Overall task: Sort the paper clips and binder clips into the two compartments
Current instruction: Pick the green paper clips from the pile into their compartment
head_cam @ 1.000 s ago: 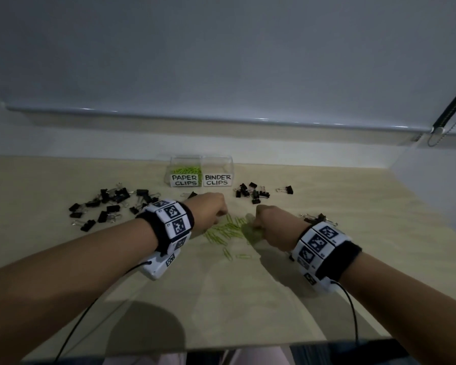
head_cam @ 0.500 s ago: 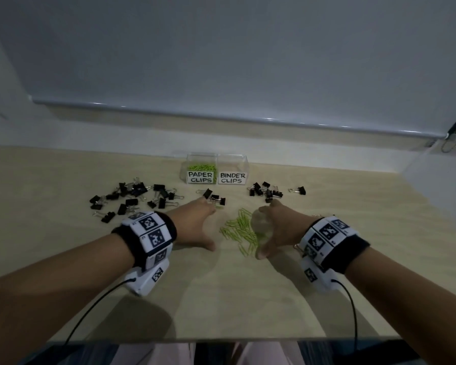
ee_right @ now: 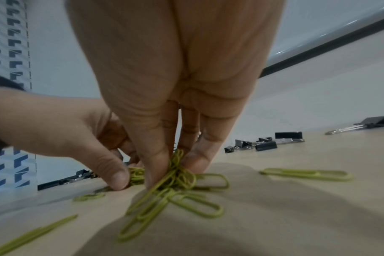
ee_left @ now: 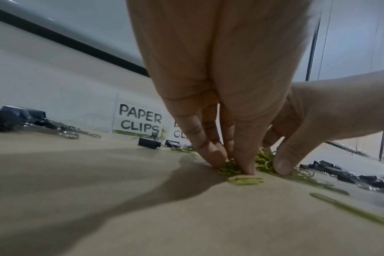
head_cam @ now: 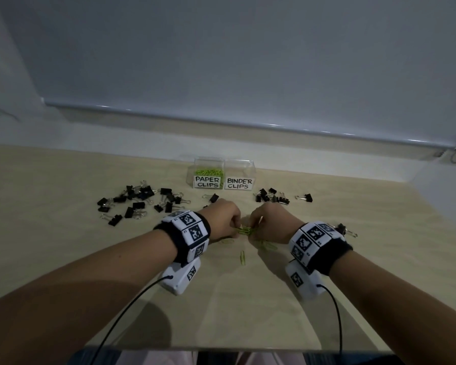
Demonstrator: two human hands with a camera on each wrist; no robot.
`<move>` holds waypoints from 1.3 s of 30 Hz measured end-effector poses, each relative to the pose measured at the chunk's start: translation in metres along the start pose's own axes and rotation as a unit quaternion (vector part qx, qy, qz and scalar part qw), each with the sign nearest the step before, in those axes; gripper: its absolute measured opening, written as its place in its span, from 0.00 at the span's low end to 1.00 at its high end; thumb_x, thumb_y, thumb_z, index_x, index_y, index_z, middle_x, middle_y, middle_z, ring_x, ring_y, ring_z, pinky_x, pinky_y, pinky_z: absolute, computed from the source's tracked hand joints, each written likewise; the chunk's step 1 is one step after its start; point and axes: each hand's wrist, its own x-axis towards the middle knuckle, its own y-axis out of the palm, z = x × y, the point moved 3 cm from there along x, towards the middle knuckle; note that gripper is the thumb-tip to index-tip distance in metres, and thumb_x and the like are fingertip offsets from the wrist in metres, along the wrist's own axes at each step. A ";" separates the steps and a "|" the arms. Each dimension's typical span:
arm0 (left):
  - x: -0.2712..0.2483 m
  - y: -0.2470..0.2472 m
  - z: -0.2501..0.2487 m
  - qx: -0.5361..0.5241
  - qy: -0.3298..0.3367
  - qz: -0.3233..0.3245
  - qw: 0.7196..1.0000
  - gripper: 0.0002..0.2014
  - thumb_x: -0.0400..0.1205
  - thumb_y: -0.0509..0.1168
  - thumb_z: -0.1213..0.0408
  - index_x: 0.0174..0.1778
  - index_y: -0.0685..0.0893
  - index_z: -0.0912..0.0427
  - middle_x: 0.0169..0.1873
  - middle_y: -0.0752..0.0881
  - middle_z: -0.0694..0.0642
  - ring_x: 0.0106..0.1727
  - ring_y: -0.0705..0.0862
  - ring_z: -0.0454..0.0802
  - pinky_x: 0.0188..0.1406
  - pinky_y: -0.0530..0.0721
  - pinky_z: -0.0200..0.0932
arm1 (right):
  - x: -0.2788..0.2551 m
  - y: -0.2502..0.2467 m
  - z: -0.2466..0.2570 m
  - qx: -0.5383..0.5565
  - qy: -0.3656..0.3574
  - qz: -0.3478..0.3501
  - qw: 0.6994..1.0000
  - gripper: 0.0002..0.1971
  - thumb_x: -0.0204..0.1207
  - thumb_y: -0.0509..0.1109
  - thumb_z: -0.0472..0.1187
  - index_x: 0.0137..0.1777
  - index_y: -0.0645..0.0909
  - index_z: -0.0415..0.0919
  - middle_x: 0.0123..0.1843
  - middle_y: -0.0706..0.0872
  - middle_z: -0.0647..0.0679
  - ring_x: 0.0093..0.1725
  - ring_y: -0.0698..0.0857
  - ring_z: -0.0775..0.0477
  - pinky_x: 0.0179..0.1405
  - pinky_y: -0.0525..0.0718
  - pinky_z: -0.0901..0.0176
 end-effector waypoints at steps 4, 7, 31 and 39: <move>-0.010 -0.001 0.002 0.027 0.014 0.010 0.999 0.06 0.77 0.67 0.68 0.48 0.87 0.61 0.45 0.87 0.54 0.46 0.84 0.52 0.42 0.76 0.38 | 0.003 -0.002 -0.009 0.038 0.017 0.003 0.999 0.09 0.63 0.82 0.38 0.43 0.89 0.39 0.34 0.84 0.53 0.36 0.82 0.55 0.39 0.79 0.64; -0.017 -0.004 0.003 0.068 0.027 0.018 0.997 0.03 0.77 0.66 0.67 0.44 0.83 0.59 0.39 0.81 0.52 0.39 0.78 0.50 0.39 0.75 0.40 | 0.005 -0.005 -0.015 0.093 0.039 -0.001 0.995 0.08 0.62 0.83 0.36 0.40 0.89 0.39 0.33 0.85 0.54 0.34 0.83 0.55 0.43 0.85 0.59; 0.038 -0.131 0.088 -0.098 -0.103 -0.212 0.967 0.06 0.76 0.70 0.70 0.39 0.88 0.70 0.31 0.88 0.56 0.33 0.88 0.51 0.45 0.90 0.49 | 0.159 -0.053 0.054 0.118 0.051 -0.119 0.985 0.12 0.65 0.80 0.33 0.49 0.90 0.35 0.49 0.91 0.40 0.49 0.89 0.44 0.50 0.87 0.58; 0.053 -0.098 0.069 0.028 -0.083 -0.165 0.982 0.08 0.79 0.67 0.67 0.51 0.88 0.62 0.52 0.87 0.59 0.52 0.85 0.56 0.56 0.84 0.48 | 0.093 -0.047 0.028 0.075 -0.036 -0.098 0.992 0.07 0.67 0.77 0.31 0.46 0.90 0.38 0.45 0.91 0.44 0.40 0.85 0.53 0.48 0.86 0.63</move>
